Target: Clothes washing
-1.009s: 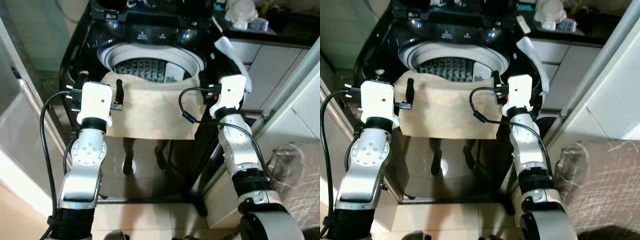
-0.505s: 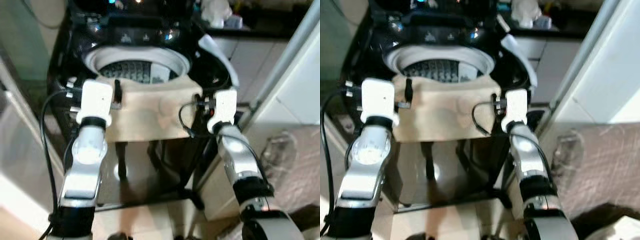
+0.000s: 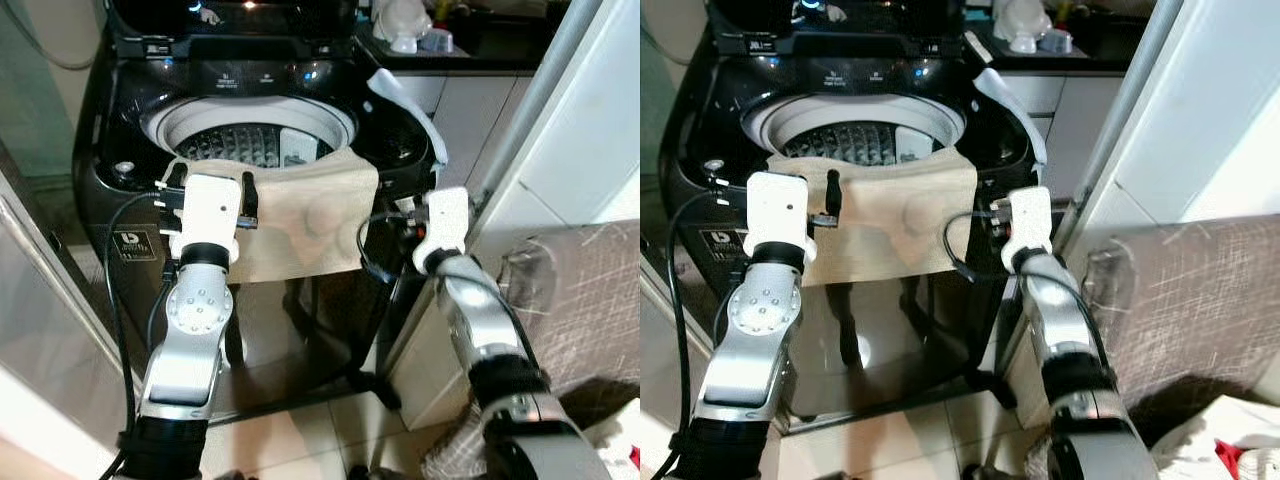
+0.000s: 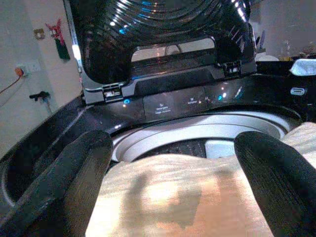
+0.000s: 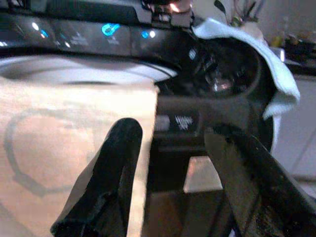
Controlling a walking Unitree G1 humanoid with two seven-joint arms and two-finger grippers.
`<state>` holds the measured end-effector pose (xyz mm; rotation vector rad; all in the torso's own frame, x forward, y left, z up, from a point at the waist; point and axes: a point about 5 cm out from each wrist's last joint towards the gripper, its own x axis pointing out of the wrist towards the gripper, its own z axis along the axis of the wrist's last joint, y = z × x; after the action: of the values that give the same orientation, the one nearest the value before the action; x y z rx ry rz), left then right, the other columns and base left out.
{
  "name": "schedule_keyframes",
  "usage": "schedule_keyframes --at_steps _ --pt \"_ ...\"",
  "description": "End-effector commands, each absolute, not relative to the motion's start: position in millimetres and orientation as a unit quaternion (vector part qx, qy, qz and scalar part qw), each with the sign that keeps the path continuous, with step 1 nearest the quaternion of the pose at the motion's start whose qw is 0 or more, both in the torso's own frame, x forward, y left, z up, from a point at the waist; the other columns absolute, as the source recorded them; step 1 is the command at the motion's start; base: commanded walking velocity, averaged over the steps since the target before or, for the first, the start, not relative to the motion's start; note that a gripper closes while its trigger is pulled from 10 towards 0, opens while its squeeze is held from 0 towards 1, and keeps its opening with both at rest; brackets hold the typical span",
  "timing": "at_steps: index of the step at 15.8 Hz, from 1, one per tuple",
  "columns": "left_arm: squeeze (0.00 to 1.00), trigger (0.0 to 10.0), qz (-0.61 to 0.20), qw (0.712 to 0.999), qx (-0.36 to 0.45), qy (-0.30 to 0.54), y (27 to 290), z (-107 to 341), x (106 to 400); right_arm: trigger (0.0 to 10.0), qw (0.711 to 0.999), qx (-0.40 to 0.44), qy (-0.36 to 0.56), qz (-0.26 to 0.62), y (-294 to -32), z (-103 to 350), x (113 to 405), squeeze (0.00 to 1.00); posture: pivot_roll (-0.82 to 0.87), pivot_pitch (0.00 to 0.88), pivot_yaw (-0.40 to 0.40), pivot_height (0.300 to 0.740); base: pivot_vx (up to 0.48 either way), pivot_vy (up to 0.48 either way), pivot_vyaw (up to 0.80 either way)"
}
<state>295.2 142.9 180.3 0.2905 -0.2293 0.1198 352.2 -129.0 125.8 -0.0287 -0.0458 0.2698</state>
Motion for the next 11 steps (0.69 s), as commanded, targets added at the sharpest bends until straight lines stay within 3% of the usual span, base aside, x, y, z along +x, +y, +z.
schedule_keyframes --at_steps 1,4,7,11 --pt "0.0 10.0 0.065 0.982 0.137 -0.111 142.2 180.8 298.0 10.0 0.99 -0.016 -0.013 0.14 -127.8 125.9 355.4 0.0 0.06 0.02 -0.05 0.732 -0.379 -0.296 0.0" --pt "0.0 10.0 0.069 0.983 0.132 -0.111 142.1 182.2 299.0 10.0 0.989 -0.022 -0.017 0.146 -126.2 130.1 359.4 0.0 0.06 0.019 -0.051 0.732 -0.41 -0.251 0.0" --pt "0.0 10.0 0.073 0.982 0.132 -0.113 141.4 182.5 298.8 10.0 0.987 -0.025 -0.012 0.156 -124.4 127.9 359.0 0.0 0.06 0.02 -0.051 0.732 -0.419 0.0 0.0" --pt "0.0 10.0 0.06 0.983 0.125 -0.123 138.3 184.4 298.6 10.0 0.984 -0.043 -0.015 0.175 -119.4 127.5 358.3 0.0 0.06 0.021 -0.049 0.732 0.0 0.0 -0.13"
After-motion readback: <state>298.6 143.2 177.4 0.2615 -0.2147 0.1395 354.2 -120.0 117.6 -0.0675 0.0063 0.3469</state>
